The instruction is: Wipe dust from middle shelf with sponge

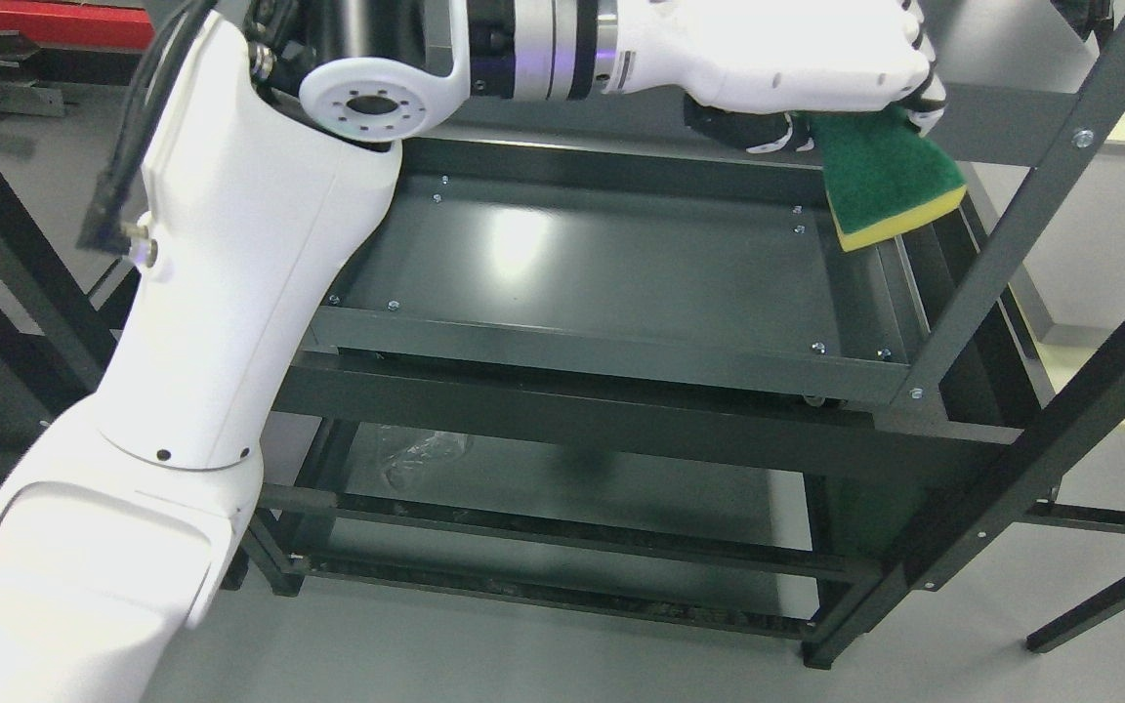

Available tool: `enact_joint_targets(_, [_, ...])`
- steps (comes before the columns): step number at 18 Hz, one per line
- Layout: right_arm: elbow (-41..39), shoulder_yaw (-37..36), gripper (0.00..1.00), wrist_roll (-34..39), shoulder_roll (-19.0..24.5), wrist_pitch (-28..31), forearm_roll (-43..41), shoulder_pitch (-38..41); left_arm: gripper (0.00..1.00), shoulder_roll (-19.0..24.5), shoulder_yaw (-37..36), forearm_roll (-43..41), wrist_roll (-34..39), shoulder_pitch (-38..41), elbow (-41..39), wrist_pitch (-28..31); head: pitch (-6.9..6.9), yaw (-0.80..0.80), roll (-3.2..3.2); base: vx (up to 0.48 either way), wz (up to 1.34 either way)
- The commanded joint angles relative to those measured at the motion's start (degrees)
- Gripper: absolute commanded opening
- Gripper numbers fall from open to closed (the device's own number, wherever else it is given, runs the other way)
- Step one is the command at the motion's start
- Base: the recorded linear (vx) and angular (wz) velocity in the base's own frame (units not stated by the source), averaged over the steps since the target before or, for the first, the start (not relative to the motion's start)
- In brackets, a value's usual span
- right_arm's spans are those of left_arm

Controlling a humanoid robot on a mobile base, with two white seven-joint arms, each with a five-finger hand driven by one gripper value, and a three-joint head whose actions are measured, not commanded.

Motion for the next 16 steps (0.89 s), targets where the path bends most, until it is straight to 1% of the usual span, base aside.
enact_joint_targets(1, [-1.00,0.00,1.00,-0.07,-1.00,4.14,0.00,0.07,0.21,0.85,-4.01,0.88,-2.48,-4.22,-0.77,-0.04,0.00,0.00,0.00,0.010,0.00])
enact_joint_targets(4, [-1.00,0.00,1.00,-0.07,-1.00,4.14,0.00,0.07,0.22,0.85,-3.13,1.66,-3.10,-4.13,-1.38,-0.04,0.00,0.00,0.00,0.013,0.00])
enact_joint_targets(5, [-1.00,0.00,1.00,-0.07,-1.00,4.14,0.00,-0.01,0.22,2.29,-2.95,3.15,-3.18,-4.13,-1.99,-0.04,0.00,0.00,0.00,0.000,0.00])
enact_joint_targets(9, [-1.00,0.00,1.00,-0.07,-1.00,4.14,0.00,0.07,0.22,14.68,-3.13,11.58,-4.24,-4.22,-4.54,-0.04,0.00,0.00,0.00,0.026,0.00])
enact_joint_targets(11, [-1.00,0.00,1.00,-0.07,-1.00,4.14,0.00,-0.01,0.22,22.49,-3.74,16.67,-4.24,-3.95,-5.94,-0.04,0.00,0.00,0.00,0.051,-0.05])
enact_joint_targets(16, [-1.00,0.00,1.00,-0.07,-1.00,4.14,0.00,0.07,0.22,34.54,-4.79,25.29,-4.24,-3.78,-9.11,-0.04,0.00,0.00,0.00,0.081,-0.03])
